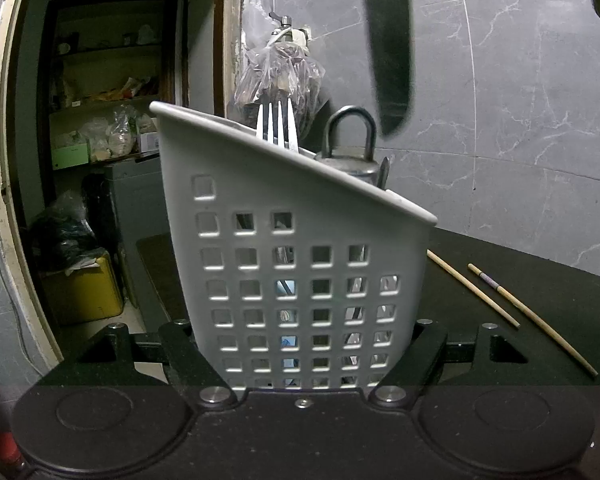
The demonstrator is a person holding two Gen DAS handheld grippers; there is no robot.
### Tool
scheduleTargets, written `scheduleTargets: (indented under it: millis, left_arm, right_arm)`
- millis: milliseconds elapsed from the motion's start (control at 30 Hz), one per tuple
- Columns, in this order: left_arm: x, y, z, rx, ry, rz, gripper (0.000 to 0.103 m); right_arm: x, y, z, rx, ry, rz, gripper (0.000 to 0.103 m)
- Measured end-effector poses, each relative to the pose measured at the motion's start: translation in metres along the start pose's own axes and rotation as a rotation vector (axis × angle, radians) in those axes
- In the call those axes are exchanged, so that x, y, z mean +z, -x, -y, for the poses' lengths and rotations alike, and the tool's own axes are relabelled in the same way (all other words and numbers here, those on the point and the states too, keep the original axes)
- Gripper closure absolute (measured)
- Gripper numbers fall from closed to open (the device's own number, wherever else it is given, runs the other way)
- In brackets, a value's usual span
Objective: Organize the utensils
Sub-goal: 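Lower the knife blade-first into the caddy with the right gripper, then open the right gripper to release the knife and withdraw it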
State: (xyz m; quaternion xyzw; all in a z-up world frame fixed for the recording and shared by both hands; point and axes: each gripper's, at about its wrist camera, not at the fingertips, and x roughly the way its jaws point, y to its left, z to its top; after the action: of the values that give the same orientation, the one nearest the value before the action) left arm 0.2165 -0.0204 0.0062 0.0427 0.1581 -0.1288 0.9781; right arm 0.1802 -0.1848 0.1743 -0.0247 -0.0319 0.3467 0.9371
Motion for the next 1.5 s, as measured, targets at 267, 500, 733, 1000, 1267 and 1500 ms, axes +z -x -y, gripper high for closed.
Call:
scheduleTargets:
  millis: [267, 500, 733, 1000, 1267, 1500]
  left_arm:
    - [0.0, 0.0, 0.0, -0.001, 0.0, -0.001, 0.026]
    - [0.0, 0.0, 0.0, -0.001, 0.0, 0.0, 0.026]
    - [0.0, 0.0, 0.0, -0.001, 0.0, 0.0, 0.026]
    - [0.0, 0.0, 0.001, 0.001, -0.002, 0.0, 0.026]
    - [0.001, 0.003, 0.0, 0.006, -0.004, 0.0, 0.026]
    - [0.001, 0.004, 0.0, 0.006, -0.004, 0.0, 0.026]
  right_arm:
    - [0.001, -0.017, -0.002, 0.042, -0.023, 0.064, 0.09]
    - [-0.012, -0.027, -0.013, 0.029, 0.031, 0.042, 0.09]
    - [-0.038, -0.041, -0.025, 0.012, 0.08, -0.001, 0.09]
    - [-0.065, -0.054, -0.02, 0.008, 0.054, -0.076, 0.09]
    - [-0.083, -0.058, -0.015, 0.018, 0.035, -0.14, 0.09]
    - [-0.096, -0.06, -0.012, 0.024, 0.017, -0.184, 0.09]
